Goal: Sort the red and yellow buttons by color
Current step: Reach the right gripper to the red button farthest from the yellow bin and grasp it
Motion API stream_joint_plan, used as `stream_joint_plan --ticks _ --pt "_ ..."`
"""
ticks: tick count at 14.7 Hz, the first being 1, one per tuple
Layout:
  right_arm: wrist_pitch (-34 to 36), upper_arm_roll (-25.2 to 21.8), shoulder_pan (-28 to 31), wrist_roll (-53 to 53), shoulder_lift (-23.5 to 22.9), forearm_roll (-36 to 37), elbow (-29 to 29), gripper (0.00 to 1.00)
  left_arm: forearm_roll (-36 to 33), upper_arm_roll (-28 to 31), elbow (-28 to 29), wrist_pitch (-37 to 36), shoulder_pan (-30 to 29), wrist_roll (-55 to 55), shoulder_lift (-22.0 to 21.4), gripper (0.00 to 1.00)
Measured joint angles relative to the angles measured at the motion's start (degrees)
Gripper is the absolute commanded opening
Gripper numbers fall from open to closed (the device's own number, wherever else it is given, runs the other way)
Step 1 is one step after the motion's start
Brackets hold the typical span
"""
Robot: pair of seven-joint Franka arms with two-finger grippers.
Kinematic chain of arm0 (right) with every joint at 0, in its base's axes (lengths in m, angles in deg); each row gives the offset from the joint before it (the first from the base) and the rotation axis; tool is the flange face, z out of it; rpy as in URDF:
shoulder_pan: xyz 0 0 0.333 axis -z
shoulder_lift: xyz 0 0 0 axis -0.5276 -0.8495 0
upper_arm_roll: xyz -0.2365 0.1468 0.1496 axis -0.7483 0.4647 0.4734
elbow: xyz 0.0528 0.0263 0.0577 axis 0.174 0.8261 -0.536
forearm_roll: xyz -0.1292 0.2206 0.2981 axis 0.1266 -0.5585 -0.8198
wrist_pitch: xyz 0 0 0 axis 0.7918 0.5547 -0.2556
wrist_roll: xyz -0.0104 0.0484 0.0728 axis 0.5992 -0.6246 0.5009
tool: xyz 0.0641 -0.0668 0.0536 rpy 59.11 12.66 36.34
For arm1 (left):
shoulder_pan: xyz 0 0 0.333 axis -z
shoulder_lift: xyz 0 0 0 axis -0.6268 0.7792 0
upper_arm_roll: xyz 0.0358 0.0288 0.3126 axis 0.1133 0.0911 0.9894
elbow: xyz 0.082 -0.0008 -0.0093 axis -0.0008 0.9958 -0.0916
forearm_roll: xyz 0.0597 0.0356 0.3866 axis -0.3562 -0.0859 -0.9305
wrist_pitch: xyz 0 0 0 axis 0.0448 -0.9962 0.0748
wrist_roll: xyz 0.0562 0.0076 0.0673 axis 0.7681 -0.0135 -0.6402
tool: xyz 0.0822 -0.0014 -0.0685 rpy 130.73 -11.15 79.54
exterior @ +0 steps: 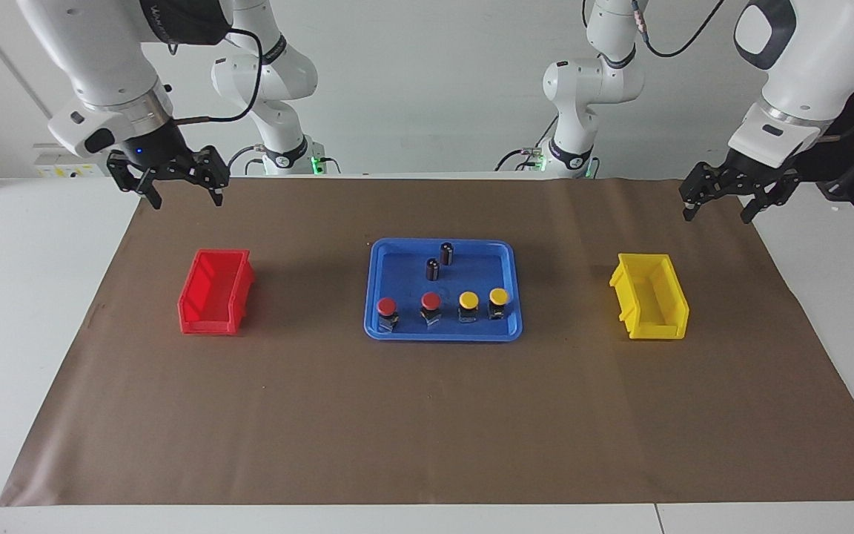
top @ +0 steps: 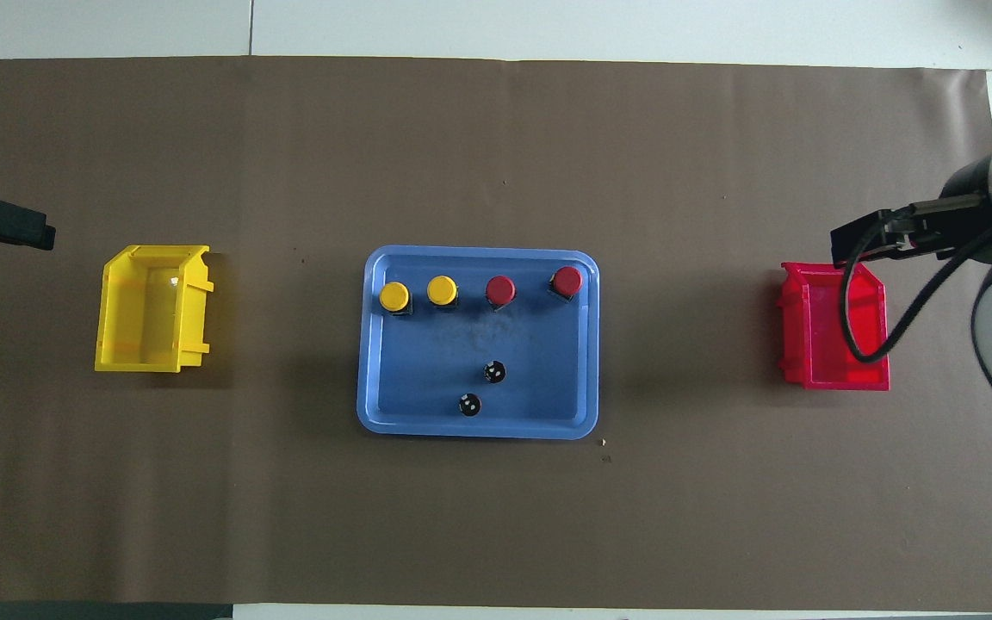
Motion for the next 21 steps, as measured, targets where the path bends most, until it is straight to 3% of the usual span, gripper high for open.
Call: stream_joint_plan --ticks 2,5,8,11,14,21 --pt "-2.08 0.23 -5.38 5.70 -3.98 0.01 -1.57 1.00 0.00 0.00 0.00 0.00 0.00 0.00 0.00 1.00" --pt "-10.64 0.35 -10.96 12.77 -10.83 0.01 -3.22 1.00 0.00 0.00 0.00 0.00 0.00 0.00 0.00 1.00" --pt "-20.19 0.35 -14.39 18.45 -16.17 0.00 -1.26 1.00 0.00 0.00 0.00 0.00 0.00 0.00 0.00 1.00" --pt "-25.57 0.35 -16.43 20.97 -19.92 0.00 0.82 1.00 0.00 0.00 0.00 0.00 0.00 0.00 0.00 1.00" --pt "-30.15 0.36 -18.26 22.04 -21.17 0.00 4.48 1.00 0.00 0.00 0.00 0.00 0.00 0.00 0.00 1.00" --pt "-35.21 0.30 -19.51 22.87 -20.78 0.03 11.92 0.80 0.00 0.00 0.00 0.00 0.00 0.00 0.00 1.00"
